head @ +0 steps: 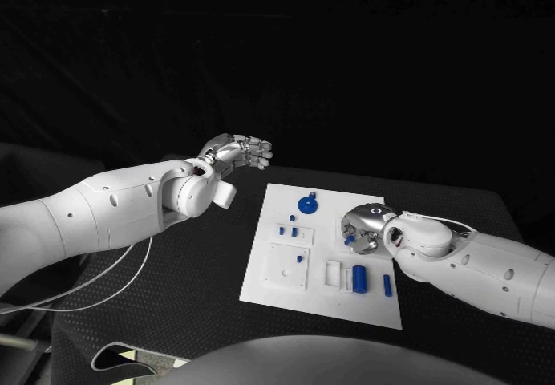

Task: Assemble the parts on the task board

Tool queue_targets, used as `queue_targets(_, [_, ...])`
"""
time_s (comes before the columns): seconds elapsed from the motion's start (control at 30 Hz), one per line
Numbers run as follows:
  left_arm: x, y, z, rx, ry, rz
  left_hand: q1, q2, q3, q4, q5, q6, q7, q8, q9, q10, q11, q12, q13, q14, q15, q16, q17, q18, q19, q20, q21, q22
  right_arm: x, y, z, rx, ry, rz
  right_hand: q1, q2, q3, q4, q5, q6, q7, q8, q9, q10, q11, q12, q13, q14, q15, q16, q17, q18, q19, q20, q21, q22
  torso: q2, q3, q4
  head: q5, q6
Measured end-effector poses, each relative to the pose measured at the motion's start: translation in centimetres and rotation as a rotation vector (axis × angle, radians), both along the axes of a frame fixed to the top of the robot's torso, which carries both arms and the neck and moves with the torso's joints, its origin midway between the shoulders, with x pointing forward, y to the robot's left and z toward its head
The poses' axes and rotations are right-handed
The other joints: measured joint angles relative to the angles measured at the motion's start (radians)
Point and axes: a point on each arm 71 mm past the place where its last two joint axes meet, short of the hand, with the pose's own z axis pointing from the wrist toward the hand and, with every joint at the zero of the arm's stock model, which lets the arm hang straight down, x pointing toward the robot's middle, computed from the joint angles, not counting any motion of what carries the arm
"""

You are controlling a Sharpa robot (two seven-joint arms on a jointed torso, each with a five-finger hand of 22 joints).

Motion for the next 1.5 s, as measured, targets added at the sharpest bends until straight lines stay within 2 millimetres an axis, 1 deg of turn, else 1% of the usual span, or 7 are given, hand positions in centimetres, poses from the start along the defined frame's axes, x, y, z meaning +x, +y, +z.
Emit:
queue_targets(0.13, [0.0, 0.0, 0.0, 0.000, 0.000, 0.000, 0.000, 0.000, 0.000, 0.000, 0.000, 0.000, 0.000, 0.000, -0.001, 0.000, 0.000, 0.000, 0.000, 0.000, 0.000, 0.000, 0.001, 0.000, 0.000, 0.000, 0.000, 0.000, 0.0, 0.1, 0.2, 0.008, -0.021, 0.005, 0.000, 0.006, 0.007, -0.009, -0.001, 0.013, -0.011, 0.008, 0.009, 0.017, -0.010, 0.007, 0.008, 0.007, -0.007, 0.007, 0.007, -0.001, 0.012, -0.009, 0.008, 0.000, 0.000, 0.0000, 0.0002, 0.001, 0.000])
queue_targets(0.37, [0.0, 0.0, 0.0, 0.000, 0.001, 0.000, 0.000, 0.000, 0.000, 0.000, 0.000, 0.000, 0.000, 0.000, -0.001, 0.000, 0.000, 0.000, 0.000, 0.000, 0.000, 0.000, 0.002, 0.000, 0.000, 0.000, 0.000, 0.000, -0.6, 0.0, 1.0, 0.032, -0.055, 0.016, 0.003, 0.009, 0.014, -0.008, -0.004, 0.021, -0.010, 0.014, 0.014, 0.031, -0.013, 0.007, 0.011, 0.012, -0.011, 0.014, 0.016, -0.006, 0.021, -0.010, 0.015, 0.001, 0.000, -0.0003, 0.0006, 0.001, 0.001])
queue_targets(0.7, [0.0, 0.1, 0.0, 0.001, 0.001, 0.002, 0.000, 0.000, 0.000, 0.000, 0.000, 0.000, 0.000, 0.000, -0.001, 0.000, 0.000, 0.000, 0.000, 0.000, 0.000, -0.004, 0.003, 0.000, 0.000, 0.000, 0.000, 0.001, -0.8, 1.3, 4.6, 0.099, -0.127, 0.052, 0.004, 0.010, 0.017, -0.005, -0.005, 0.024, -0.014, 0.014, 0.015, 0.034, -0.017, 0.007, 0.015, 0.014, -0.010, 0.018, 0.021, -0.009, 0.025, -0.014, 0.019, 0.001, 0.000, -0.0012, 0.0000, 0.004, 0.005])
queue_targets(0.83, [0.0, 0.1, 0.0, 0.001, 0.001, 0.002, 0.000, 0.000, 0.000, 0.000, 0.000, 0.000, 0.000, 0.000, -0.001, 0.000, 0.000, 0.000, 0.000, 0.000, 0.000, -0.004, 0.003, 0.000, 0.000, 0.000, 0.000, 0.001, -1.4, 2.8, 5.2, 0.137, -0.132, 0.083, 0.004, 0.010, 0.018, -0.004, -0.005, 0.024, -0.014, 0.014, 0.015, 0.034, -0.017, 0.007, 0.016, 0.014, -0.010, 0.018, 0.022, -0.012, 0.025, -0.014, 0.019, 0.001, 0.000, -0.0009, -0.0003, 0.010, 0.003])
queue_targets(1.07, [0.0, -0.1, 0.0, 0.000, 0.001, -0.001, 0.000, 0.000, 0.000, 0.000, 0.000, 0.000, 0.000, 0.000, -0.001, 0.000, 0.000, 0.000, 0.000, 0.000, 0.000, -0.004, 0.004, 0.000, 0.000, 0.000, -0.004, 0.001, -2.4, 6.9, 5.6, 0.207, -0.123, 0.152, 0.004, 0.010, 0.019, -0.002, -0.005, 0.024, -0.014, 0.014, 0.015, 0.034, -0.017, 0.007, 0.017, 0.014, -0.010, 0.018, 0.024, -0.009, 0.025, -0.014, 0.019, 0.001, 0.000, -0.0002, 0.0000, 0.021, 0.001])
queue_targets(1.33, [0.2, -0.3, -0.1, 0.000, 0.001, -0.003, 0.000, 0.000, 0.000, 0.000, 0.000, 0.000, 0.000, 0.000, -0.001, 0.000, 0.000, 0.000, 0.000, 0.000, 0.000, -0.004, 0.005, 0.000, 0.000, 0.000, -0.004, 0.001, -4.3, 10.7, 3.3, 0.235, -0.067, 0.211, 0.004, 0.009, 0.019, -0.002, -0.008, 0.024, -0.014, 0.013, 0.020, 0.033, -0.017, 0.006, 0.017, 0.011, -0.012, 0.018, 0.025, -0.009, 0.025, -0.014, 0.019, 0.000, 0.000, -0.0005, 0.0022, 0.032, -0.005])
queue_targets(1.5, [0.2, -0.9, -0.1, -0.003, 0.001, -0.010, 0.000, 0.000, 0.000, 0.000, 0.000, 0.000, 0.000, 0.000, -0.001, 0.000, 0.000, 0.000, 0.000, 0.000, 0.000, -0.004, 0.005, 0.000, 0.000, 0.000, -0.004, 0.001, -5.4, 12.5, 1.6, 0.237, -0.035, 0.240, 0.004, 0.009, 0.025, -0.002, -0.008, 0.024, -0.014, 0.011, 0.021, 0.033, -0.017, 0.004, 0.017, 0.011, -0.012, 0.018, 0.025, -0.008, 0.024, -0.014, 0.019, 0.000, 0.000, -0.0007, 0.0024, 0.038, -0.008])
